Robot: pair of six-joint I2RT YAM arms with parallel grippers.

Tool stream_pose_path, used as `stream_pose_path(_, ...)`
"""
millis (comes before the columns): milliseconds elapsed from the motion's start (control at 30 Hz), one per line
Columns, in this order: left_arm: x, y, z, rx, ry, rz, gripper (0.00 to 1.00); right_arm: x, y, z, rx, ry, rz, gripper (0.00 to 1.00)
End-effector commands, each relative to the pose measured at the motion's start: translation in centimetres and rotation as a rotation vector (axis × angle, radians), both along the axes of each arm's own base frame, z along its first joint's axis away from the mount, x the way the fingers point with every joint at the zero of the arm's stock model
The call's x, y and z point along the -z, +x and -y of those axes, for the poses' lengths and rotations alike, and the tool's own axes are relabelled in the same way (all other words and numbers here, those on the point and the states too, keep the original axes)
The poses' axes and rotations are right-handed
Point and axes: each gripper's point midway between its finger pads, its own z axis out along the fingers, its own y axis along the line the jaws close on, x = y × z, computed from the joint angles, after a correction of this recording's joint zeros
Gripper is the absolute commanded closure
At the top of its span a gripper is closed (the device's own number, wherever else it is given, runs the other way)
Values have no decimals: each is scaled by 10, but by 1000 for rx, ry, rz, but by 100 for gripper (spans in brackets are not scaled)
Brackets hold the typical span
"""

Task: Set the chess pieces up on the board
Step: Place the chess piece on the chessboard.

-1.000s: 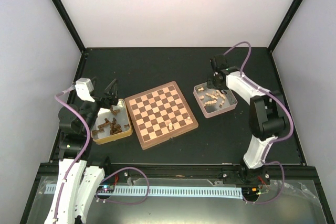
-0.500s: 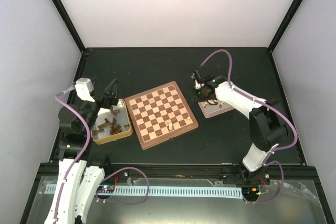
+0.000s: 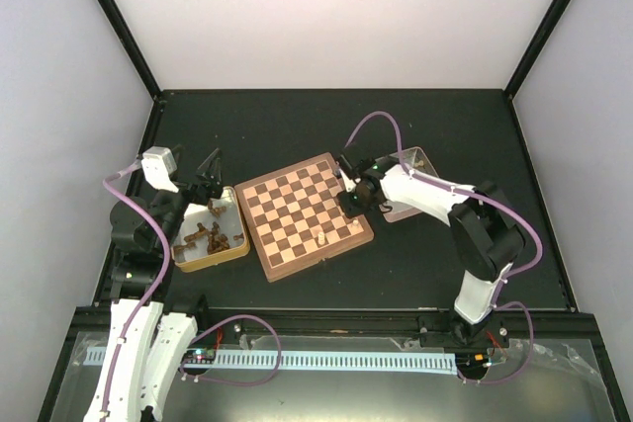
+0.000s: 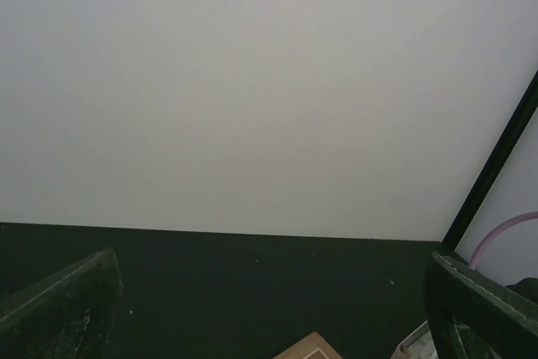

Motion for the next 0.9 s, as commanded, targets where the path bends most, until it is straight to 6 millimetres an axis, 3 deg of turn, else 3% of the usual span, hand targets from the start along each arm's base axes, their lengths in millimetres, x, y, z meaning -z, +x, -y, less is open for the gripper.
stream_pose_path(0, -17, -7, 1, 10, 10, 49, 1, 4, -10, -8, -59, -16, -32, 92)
stream_pose_path(267, -17, -7, 1, 9, 11, 50, 1, 3, -18, -7, -86, -34, -55, 91)
stream_pose_path(500, -17, -7, 1, 10, 10, 50, 1, 4, -22, -13, -120, -13, -74, 82)
stream_pose_path(867, -17, -7, 1, 10, 11, 49, 1, 3, -15, -19, -96, 4, -59, 85)
